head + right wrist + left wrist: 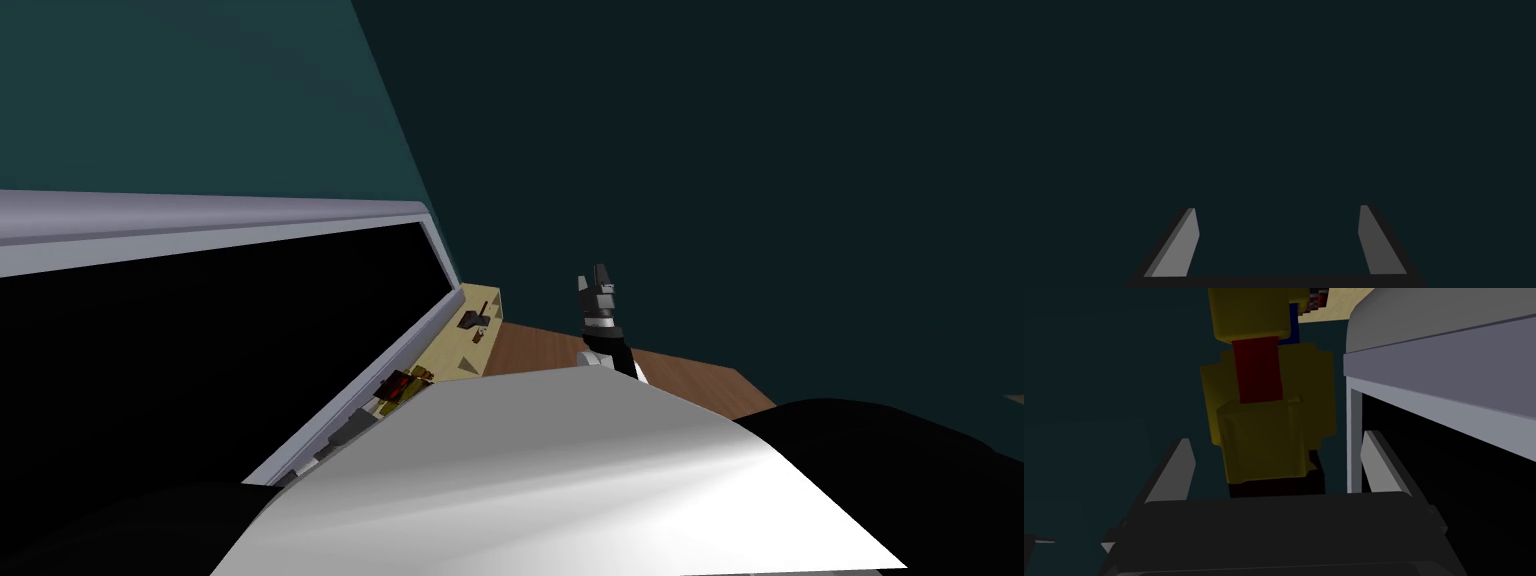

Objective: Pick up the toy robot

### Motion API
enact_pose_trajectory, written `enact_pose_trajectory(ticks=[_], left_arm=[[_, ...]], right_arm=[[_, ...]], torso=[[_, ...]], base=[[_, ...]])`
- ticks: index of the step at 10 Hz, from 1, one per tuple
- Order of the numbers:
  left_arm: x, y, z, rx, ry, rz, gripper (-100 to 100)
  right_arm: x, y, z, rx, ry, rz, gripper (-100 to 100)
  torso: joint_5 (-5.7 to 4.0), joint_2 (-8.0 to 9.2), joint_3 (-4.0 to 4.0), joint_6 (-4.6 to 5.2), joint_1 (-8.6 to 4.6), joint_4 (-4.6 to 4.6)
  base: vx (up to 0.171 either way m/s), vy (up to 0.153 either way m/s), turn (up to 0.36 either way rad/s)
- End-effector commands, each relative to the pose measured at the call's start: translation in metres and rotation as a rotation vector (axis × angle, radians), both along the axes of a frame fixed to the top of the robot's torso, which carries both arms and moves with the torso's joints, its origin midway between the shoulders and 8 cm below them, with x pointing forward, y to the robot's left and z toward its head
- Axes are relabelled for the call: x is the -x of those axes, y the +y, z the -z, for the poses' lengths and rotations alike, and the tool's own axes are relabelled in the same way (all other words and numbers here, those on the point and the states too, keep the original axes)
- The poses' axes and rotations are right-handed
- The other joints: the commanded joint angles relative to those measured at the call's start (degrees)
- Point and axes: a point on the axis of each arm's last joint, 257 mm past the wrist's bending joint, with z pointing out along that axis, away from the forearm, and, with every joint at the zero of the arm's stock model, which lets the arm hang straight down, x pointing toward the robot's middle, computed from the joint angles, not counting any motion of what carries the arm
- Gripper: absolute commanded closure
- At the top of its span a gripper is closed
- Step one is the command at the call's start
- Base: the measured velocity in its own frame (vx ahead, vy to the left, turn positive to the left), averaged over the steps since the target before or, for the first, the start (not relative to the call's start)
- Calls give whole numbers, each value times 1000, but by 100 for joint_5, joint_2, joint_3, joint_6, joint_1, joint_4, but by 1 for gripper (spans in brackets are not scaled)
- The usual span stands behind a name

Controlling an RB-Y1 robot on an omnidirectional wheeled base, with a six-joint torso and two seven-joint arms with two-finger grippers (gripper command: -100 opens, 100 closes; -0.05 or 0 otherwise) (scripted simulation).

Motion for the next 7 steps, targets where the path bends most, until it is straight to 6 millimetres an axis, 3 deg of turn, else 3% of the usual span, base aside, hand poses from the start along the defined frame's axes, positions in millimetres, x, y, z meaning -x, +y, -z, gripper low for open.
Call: enact_pose_trajectory(ticks=[1, 2, 5, 6, 7], left_arm=[[4, -7, -7, 19, -19, 26, -100], [21, 11, -9, -8, -14, -3, -100], [24, 5, -12, 11, -29, 19, -100], [24, 4, -13, 13, -31, 22, 100], [24, 5, -13, 11, -32, 20, 100]], right_arm=[[0, 0, 0, 0, 0, 0, 0], [0, 0, 0, 0, 0, 0, 0], [0, 0, 0, 0, 0, 0, 0], [0, 0, 0, 0, 0, 0, 0], [0, 0, 0, 0, 0, 0, 0]], torso=[[0, 0, 0, 0, 0, 0], [2, 9, 5, 2, 8, 2], [0, 10, 5, 2, 2, 2], [3, 22, 12, 1, 13, 5], [8, 31, 17, 1, 15, 5]], base=[[59, -30, -6], [91, -45, 45], [58, -45, 17], [6, -2, 1], [0, 0, 0]])
